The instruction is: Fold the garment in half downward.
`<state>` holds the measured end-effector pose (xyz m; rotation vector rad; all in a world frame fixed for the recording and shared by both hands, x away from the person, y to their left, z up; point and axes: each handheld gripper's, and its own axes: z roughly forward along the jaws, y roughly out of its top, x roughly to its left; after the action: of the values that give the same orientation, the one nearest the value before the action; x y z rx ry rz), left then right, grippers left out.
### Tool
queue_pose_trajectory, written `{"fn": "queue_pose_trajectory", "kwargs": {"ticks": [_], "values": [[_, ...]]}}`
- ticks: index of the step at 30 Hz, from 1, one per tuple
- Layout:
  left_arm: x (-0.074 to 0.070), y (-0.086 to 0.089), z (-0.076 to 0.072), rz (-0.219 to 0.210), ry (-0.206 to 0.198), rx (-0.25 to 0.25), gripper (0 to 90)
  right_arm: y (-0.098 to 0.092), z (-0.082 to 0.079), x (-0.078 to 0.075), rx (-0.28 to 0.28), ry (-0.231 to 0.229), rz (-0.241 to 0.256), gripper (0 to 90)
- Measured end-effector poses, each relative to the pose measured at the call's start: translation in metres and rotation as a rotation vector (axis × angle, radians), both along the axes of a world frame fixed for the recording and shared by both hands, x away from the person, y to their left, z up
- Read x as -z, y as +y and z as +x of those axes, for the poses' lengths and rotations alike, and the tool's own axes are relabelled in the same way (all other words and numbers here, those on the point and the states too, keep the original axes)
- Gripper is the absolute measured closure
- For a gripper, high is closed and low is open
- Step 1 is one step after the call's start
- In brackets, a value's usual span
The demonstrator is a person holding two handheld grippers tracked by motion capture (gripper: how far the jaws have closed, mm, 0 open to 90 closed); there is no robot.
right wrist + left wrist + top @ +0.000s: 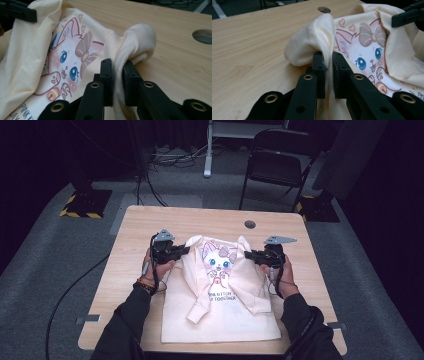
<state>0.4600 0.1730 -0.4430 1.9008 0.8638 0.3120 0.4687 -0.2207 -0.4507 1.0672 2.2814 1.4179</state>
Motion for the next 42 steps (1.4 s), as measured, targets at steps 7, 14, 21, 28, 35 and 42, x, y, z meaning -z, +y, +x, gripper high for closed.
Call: {"fn": "queue_pose_trajectory", "kwargs": {"ticks": [7, 14, 21, 28, 35, 42], "values": [[-0.008, 0.012, -0.021, 0.003, -0.065, 0.077, 82.0, -0.012, -0.021, -0.009, -0.083, -0.081, 0.031, 81.7], [-0.008, 0.004, -0.048, 0.062, -0.109, 0.129, 81.9, -0.013, -0.046, -0.007, -0.155, -0.142, 0.006, 81.7], [0.003, 0.005, -0.075, 0.104, -0.125, 0.186, 81.5, -0.02, -0.078, 0.005, -0.223, -0.21, -0.041, 81.3], [0.025, 0.012, -0.101, 0.157, -0.101, 0.265, 80.9, -0.022, -0.112, 0.021, -0.293, -0.287, -0.122, 80.5], [0.042, 0.011, -0.125, 0.281, -0.077, 0.324, 78.4, -0.02, -0.143, 0.035, -0.349, -0.329, -0.25, 77.3], [0.049, 0.011, -0.133, 0.343, -0.065, 0.332, 77.6, -0.026, -0.152, 0.042, -0.364, -0.286, -0.243, 76.9]]}}
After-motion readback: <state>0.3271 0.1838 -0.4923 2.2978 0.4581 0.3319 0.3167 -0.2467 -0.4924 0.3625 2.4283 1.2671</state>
